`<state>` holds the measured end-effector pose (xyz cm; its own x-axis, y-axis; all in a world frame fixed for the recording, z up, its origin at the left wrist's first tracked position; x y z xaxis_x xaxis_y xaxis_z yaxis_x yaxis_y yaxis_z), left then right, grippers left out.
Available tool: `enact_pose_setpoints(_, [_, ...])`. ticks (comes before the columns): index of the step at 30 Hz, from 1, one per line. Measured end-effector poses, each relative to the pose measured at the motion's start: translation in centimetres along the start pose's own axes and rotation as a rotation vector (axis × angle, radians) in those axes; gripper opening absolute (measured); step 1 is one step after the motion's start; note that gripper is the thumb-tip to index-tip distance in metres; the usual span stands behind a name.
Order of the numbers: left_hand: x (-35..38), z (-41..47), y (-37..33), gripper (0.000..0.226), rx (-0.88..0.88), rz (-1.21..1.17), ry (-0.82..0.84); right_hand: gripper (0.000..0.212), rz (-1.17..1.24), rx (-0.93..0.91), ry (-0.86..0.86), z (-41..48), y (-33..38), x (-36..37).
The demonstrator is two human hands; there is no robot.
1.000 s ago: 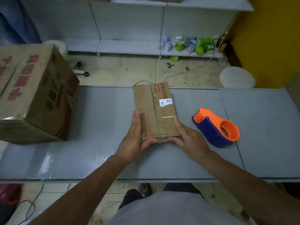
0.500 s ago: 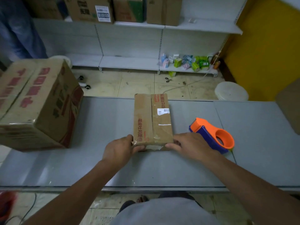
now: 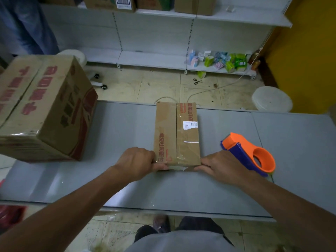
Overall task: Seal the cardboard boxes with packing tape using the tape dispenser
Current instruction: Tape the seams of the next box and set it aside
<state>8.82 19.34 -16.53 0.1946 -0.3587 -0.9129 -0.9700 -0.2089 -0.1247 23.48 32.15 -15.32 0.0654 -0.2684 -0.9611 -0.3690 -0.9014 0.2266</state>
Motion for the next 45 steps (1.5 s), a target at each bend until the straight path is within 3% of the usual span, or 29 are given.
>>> enact_pose_setpoints(2, [0.3, -0.3, -0.1, 0.064, -0.016, -0.039, -0.075, 0.067, 0.009, -0.010, -0.135, -0.6, 0.0, 0.0])
enact_pose_setpoints(5, [0.9, -0.5, 0.2, 0.072, -0.030, -0.128, -0.148, 0.065, 0.039, -0.024, -0.284, -1.5, 0.3, -0.4])
enact_pose_setpoints(8, [1.4, -1.1, 0.7, 0.095, 0.044, -0.236, -0.168, 0.052, 0.036, -0.035, -0.099, -1.4, 0.4, 0.0])
enact_pose_setpoints(10, [1.8, -1.5, 0.8, 0.097, 0.132, -0.327, -0.126, 0.041, 0.022, -0.100, 0.066, -1.3, 0.8, 0.1])
enact_pose_setpoints(14, [1.9, -0.6, 0.9, 0.058, 0.212, -0.208, -0.078, 0.055, -0.063, -0.192, 0.157, -0.3, 1.1, 0.1])
enact_pose_setpoints(16, [1.6, -0.6, 0.5, 0.049, 0.223, -0.162, -0.092, 0.060, -0.085, -0.193, 0.165, 0.2, 0.8, 0.6])
enact_pose_setpoints(20, [1.6, -1.1, 0.3, 0.069, 0.123, -0.150, -0.221, 0.050, -0.076, -0.131, -0.187, -1.2, 0.9, -0.3])
enact_pose_setpoints(22, [1.5, -1.3, -0.1, 0.064, 0.028, -0.187, -0.246, 0.044, -0.018, -0.034, -0.305, -2.3, 0.8, -0.4])
enact_pose_setpoints(25, [1.4, -1.3, -0.1, 0.056, -0.066, -0.255, -0.245, 0.053, -0.057, 0.090, -0.308, -2.8, 0.6, -0.3])
enact_pose_setpoints(29, [2.3, -2.0, 0.6, 0.087, -0.100, -0.113, -0.036, 0.053, -0.157, 0.116, -0.121, -2.8, 0.9, 0.0])
enact_pose_setpoints(30, [2.4, -2.4, 0.9, 0.096, -0.109, -0.166, -0.023, 0.049, -0.133, 0.103, -0.070, -2.9, 1.3, -0.2])
enact_pose_setpoints(32, [1.6, -3.2, 0.8, 0.103, -0.130, -0.540, -0.149, 0.043, -0.042, 0.114, 0.021, -3.1, 1.7, -0.5])
enact_pose_setpoints(34, [0.6, -3.2, -0.1, 0.087, -0.160, -1.043, -0.362, 0.037, 0.065, 0.151, 0.072, -3.1, 2.1, -0.4])
enact_pose_setpoints(36, [1.0, -2.5, -1.4, 0.061, -0.181, -1.326, -0.518, 0.033, 0.151, 0.166, 0.067, -2.9, 2.2, -0.1])
enact_pose_setpoints(40, [2.3, -1.8, -1.7, 0.046, -0.213, -1.301, -0.743, 0.045, 0.152, -0.009, -0.086, -2.5, 2.6, -0.3])
enact_pose_setpoints(45, [3.0, -1.3, -1.5, 0.050, -0.203, -1.411, -0.758, 0.045, 0.079, -0.118, -0.335, -2.7, 2.5, 0.8])
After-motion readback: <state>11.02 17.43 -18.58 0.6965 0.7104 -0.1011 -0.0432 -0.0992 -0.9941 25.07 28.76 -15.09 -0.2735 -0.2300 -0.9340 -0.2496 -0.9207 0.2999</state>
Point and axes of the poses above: each hand's wrist, its own z-axis towards the middle knuckle, its own x-axis out of the palm, y = z × x, the point moved 9 cm from there along z, towards the middle knuckle, and after that the axes turned 12 degrees about x, right-handed, at the moved point
